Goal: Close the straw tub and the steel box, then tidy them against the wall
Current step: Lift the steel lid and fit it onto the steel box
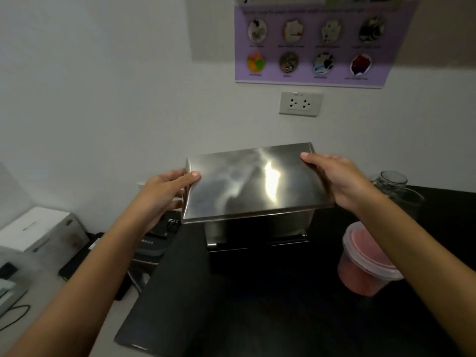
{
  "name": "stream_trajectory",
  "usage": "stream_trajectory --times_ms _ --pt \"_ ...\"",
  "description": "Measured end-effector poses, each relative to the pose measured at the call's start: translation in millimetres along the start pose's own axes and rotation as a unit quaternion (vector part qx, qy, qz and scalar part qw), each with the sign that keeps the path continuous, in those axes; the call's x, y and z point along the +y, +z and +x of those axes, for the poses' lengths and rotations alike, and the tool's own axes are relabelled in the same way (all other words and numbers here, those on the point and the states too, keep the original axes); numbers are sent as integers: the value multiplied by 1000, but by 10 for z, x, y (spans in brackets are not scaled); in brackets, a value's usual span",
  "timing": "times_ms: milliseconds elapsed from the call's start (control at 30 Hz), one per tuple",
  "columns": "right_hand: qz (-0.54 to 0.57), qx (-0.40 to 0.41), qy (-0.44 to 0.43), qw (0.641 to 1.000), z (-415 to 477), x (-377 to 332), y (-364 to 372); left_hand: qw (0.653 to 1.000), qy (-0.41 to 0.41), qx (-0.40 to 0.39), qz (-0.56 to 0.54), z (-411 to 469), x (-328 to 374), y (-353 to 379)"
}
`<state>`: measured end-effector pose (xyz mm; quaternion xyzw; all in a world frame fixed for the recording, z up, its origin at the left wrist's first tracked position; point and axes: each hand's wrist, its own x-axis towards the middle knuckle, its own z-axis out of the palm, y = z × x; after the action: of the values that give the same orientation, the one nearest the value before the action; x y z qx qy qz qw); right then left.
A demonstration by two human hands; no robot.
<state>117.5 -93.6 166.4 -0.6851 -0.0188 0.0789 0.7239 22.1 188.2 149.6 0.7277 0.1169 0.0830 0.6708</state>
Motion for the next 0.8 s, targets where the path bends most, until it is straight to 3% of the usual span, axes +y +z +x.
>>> stream_trajectory --times_ms 333,500,800 --pt "-71 -32 23 997 526 29 -135 995 -33 78 53 157 1 308" --pt "-66 -12 47 997 620 134 -152 984 -33 59 163 337 67 317" --pt "-78 16 61 995 736 172 -35 971 -75 8 227 659 32 185"
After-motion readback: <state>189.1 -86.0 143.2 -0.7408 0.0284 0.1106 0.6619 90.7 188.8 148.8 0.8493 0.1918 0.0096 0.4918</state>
